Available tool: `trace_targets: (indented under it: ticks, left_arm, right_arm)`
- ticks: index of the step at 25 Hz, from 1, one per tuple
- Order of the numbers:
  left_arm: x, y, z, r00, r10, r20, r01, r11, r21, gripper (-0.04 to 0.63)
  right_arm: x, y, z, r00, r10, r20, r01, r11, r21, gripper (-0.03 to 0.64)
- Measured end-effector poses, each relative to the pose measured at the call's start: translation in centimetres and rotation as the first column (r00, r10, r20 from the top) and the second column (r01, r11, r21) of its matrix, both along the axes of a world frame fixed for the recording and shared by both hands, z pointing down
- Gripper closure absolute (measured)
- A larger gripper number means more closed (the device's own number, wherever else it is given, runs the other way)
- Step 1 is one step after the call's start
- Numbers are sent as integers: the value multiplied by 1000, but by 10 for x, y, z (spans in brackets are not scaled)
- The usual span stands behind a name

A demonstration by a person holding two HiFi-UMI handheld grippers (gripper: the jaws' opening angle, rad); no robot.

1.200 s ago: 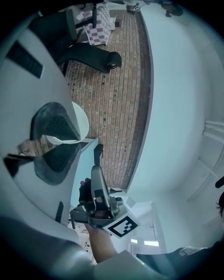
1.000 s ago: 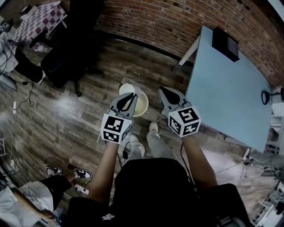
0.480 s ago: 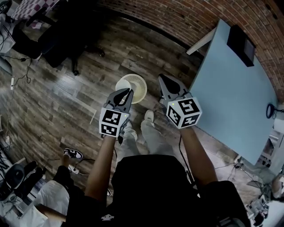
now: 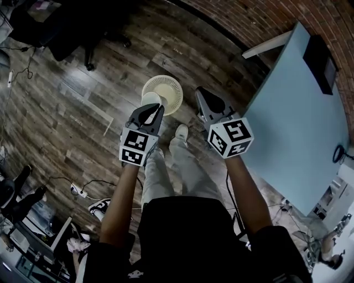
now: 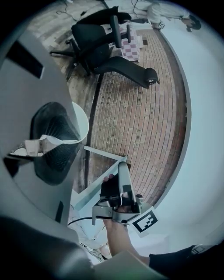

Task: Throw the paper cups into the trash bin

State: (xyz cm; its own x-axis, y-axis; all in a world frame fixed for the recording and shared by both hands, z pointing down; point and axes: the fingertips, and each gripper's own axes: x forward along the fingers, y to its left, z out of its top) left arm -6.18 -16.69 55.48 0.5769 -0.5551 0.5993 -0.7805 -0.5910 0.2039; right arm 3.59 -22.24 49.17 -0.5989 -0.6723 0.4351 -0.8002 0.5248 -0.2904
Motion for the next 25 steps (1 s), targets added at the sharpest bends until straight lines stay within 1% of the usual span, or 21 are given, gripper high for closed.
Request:
trace_targets:
  ticks: [5,10,13,17,20,25]
  left_arm:
    - [-8,2,39,999,-35,8,36,999,-35,565]
    - [-16,12,83,998,-60,12,61,994,-88,565]
    - [-21,6,106,997,-71,9,71,992,-104,565]
    - [-28,3,138,996,-94,1,94,988,-124,565]
    - [-27,3,163,996,-87,1,86,987,-135,565]
    - [-28,6,205,997,-81,-7,79,984,-161,565]
  right_arm:
    - [-3,1,44,1000,-5,2,5,999,-35,612]
    - [-13,3,83,1000,5,15,-4,997,-78,611]
    - [-22,-2,104,1000,16,26,-13,996,-88,612]
    - [-33,-4,137,1000,26,15,-24,994,-104,612]
    - [-37,-5,159,998,50,22,-47,991,-125,611]
    - [-43,-1,195,998,58,19,-55,987,-151,611]
